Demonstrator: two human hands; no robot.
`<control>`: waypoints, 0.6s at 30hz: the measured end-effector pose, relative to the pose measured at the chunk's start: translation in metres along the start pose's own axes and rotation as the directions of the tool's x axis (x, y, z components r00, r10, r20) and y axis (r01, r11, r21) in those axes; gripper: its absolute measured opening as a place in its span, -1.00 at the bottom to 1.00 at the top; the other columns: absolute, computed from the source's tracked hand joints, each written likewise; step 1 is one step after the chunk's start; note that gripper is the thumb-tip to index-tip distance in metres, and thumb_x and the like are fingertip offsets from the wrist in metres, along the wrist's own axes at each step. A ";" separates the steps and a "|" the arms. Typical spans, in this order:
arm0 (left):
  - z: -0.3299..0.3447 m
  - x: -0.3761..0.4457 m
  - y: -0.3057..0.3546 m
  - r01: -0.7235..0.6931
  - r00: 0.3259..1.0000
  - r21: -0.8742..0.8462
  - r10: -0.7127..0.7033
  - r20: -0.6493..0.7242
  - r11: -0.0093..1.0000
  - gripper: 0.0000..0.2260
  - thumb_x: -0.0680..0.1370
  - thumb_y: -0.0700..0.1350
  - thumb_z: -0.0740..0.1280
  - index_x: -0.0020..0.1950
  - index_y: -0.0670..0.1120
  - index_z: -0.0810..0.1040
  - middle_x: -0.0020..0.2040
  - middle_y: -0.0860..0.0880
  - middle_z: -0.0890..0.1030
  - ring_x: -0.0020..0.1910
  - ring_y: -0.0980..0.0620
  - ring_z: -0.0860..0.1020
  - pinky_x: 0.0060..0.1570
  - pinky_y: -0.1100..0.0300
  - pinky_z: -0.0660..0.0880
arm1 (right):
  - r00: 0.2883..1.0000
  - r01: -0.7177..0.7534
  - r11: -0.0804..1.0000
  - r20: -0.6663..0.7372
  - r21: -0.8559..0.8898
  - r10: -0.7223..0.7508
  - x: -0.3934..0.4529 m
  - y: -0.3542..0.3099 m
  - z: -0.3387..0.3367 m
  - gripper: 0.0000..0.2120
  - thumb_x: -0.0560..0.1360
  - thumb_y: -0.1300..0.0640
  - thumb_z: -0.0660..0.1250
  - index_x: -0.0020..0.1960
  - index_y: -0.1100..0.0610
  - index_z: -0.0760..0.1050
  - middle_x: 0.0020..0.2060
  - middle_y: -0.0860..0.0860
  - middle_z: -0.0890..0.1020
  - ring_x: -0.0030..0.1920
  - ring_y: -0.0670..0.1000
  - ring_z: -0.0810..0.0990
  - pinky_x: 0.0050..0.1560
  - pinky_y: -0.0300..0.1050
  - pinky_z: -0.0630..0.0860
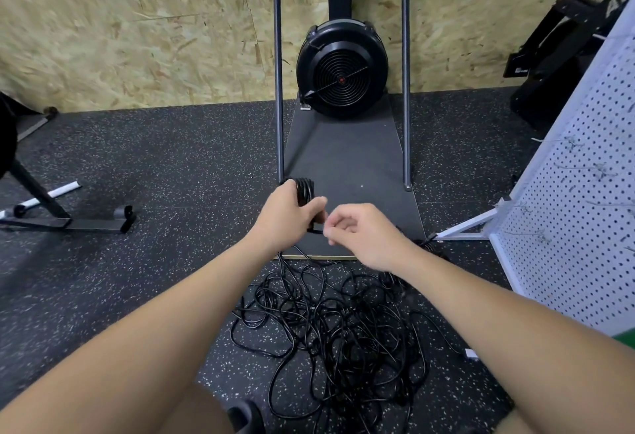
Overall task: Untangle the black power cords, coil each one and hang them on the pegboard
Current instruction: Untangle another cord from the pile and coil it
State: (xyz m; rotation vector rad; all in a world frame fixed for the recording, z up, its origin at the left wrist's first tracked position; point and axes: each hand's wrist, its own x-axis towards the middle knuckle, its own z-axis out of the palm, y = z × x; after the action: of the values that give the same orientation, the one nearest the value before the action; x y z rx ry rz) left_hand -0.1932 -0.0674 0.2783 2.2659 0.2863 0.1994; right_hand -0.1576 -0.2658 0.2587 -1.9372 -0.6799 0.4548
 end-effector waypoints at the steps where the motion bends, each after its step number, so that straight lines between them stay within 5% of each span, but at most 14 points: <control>1: 0.002 -0.001 0.003 -0.020 0.999 0.097 0.023 -0.031 0.995 -0.68 0.65 0.10 0.44 -0.07 -0.13 0.53 -0.20 0.01 0.69 -0.20 -0.05 0.62 -0.10 0.06 0.56 | 1.000 0.011 0.998 0.018 0.070 -0.012 0.000 -0.006 -0.004 -0.98 0.63 0.19 0.48 0.02 0.09 0.67 -0.22 -0.02 0.75 -0.35 0.02 0.60 -0.23 -0.05 0.55; 3: 0.003 -0.008 0.015 -0.047 0.999 0.111 0.048 -0.009 0.993 -0.61 0.69 0.15 0.39 -0.13 -0.13 0.50 -0.26 -0.04 0.62 -0.28 -0.03 0.51 -0.23 0.13 0.46 | 0.998 0.033 0.991 0.050 0.131 -0.040 -0.001 -0.015 -0.015 -0.93 0.60 0.26 0.50 0.07 0.16 0.65 -0.22 0.04 0.73 -0.38 -0.02 0.54 -0.27 -0.07 0.51; 5: 0.000 -0.014 0.024 0.043 0.982 -0.116 -0.021 0.188 0.992 -0.47 0.71 0.27 0.31 -0.06 -0.22 0.57 -0.21 -0.17 0.70 -0.26 -0.04 0.57 -0.09 0.00 0.54 | 0.994 0.069 0.992 0.076 0.106 -0.077 -0.004 -0.018 -0.029 -0.87 0.60 0.29 0.49 0.11 0.15 0.60 -0.16 0.09 0.76 -0.35 0.01 0.55 -0.25 -0.03 0.54; 7: -0.006 -0.017 0.026 0.150 0.895 -0.235 -0.031 0.445 0.960 -0.40 0.65 0.34 0.38 0.07 -0.26 0.61 -0.11 -0.21 0.73 -0.16 -0.06 0.60 0.00 -0.07 0.49 | 0.989 0.122 0.992 0.090 -0.025 -0.119 -0.008 -0.018 -0.041 -0.84 0.65 0.25 0.46 0.16 0.08 0.54 -0.10 0.01 0.76 -0.32 0.09 0.55 -0.23 0.06 0.58; 9: -0.007 -0.018 0.023 0.161 0.817 -0.191 -0.022 0.577 0.968 -0.57 0.55 0.15 0.58 0.11 -0.18 0.61 -0.08 -0.12 0.70 -0.10 -0.04 0.59 0.03 -0.01 0.45 | 0.981 0.190 0.950 0.091 -0.248 -0.172 -0.010 -0.017 -0.049 -0.81 0.67 0.14 0.45 0.20 -0.06 0.51 -0.07 -0.09 0.68 -0.24 0.05 0.53 -0.12 0.12 0.56; 14: -0.006 -0.026 0.030 0.193 0.743 -0.324 0.078 0.665 0.926 -0.93 0.61 -0.34 0.45 0.03 -0.25 0.59 -0.33 -0.14 0.44 -0.17 -0.12 0.61 0.03 0.16 0.54 | 0.962 0.272 0.842 0.123 -0.466 -0.243 -0.013 -0.018 -0.048 -0.54 0.72 -0.11 0.34 0.60 -0.23 0.40 0.32 -0.24 0.41 0.07 -0.18 0.55 0.23 -0.07 0.49; 16: -0.010 -0.030 0.033 0.274 0.745 -0.434 0.096 0.661 0.858 -0.92 0.63 -0.39 0.42 0.09 -0.28 0.59 -0.37 -0.12 0.42 0.01 -0.16 0.70 0.26 0.06 0.60 | 0.956 0.292 0.864 0.150 -0.409 -0.252 -0.013 -0.018 -0.047 -0.61 0.77 -0.12 0.26 0.58 -0.18 0.46 0.38 -0.21 0.51 0.30 -0.14 0.56 0.40 -0.04 0.46; 18: -0.011 -0.034 0.034 0.328 0.744 -0.497 0.105 0.660 0.803 -0.95 0.65 -0.37 0.42 0.08 -0.29 0.58 -0.38 -0.07 0.47 0.12 -0.16 0.73 0.41 -0.04 0.56 | 0.962 0.263 0.905 0.157 -0.335 -0.222 -0.014 -0.018 -0.047 -0.71 0.78 -0.12 0.22 0.45 -0.14 0.57 0.24 -0.22 0.66 0.26 -0.15 0.60 0.35 -0.04 0.49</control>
State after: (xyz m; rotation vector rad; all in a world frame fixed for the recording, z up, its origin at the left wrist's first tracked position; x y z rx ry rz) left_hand -0.2236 -0.0902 0.3094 1.5427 -0.0271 -0.5347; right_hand -0.1461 -0.3012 0.2956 -2.1325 -1.1285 0.3036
